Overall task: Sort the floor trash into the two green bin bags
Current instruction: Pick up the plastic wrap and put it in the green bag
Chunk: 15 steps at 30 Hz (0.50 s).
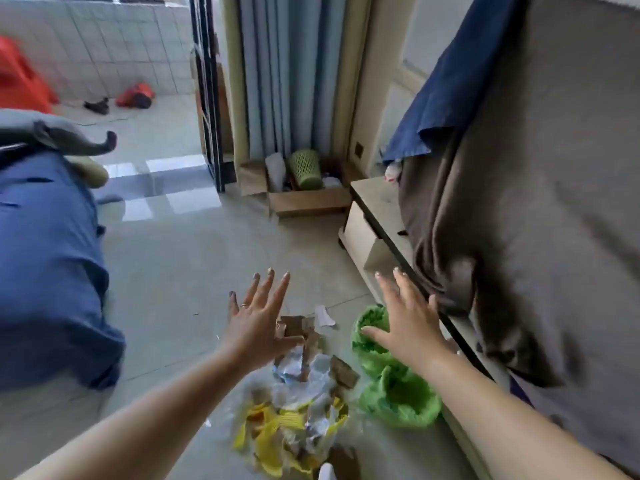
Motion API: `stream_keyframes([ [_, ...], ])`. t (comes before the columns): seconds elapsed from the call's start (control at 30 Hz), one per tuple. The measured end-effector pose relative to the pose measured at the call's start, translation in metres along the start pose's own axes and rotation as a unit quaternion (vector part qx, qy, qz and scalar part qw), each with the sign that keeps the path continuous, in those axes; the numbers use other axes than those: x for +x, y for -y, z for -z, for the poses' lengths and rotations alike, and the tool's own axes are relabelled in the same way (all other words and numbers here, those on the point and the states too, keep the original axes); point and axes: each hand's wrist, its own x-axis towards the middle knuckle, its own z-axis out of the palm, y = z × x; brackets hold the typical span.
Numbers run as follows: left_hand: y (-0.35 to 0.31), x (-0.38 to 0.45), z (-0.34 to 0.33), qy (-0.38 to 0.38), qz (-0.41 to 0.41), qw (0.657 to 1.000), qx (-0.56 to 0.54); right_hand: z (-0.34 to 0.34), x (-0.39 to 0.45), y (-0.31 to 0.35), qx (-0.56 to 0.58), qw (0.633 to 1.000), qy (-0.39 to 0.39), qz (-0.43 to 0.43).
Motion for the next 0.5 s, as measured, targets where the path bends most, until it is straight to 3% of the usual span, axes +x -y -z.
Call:
stream_keyframes([
  [0.27,0.019,-0.008,-0.023,-0.007,0.141,0.989,-0.035,-0.024,0.057,0.011,0.007,0.996,0.060,0.064],
  [0.5,-0.014,-0.011,-0.064,-0.003,0.249,0.966,-0.065,-0.062,0.092,-0.023,0.054,0.984,0.114,0.128],
])
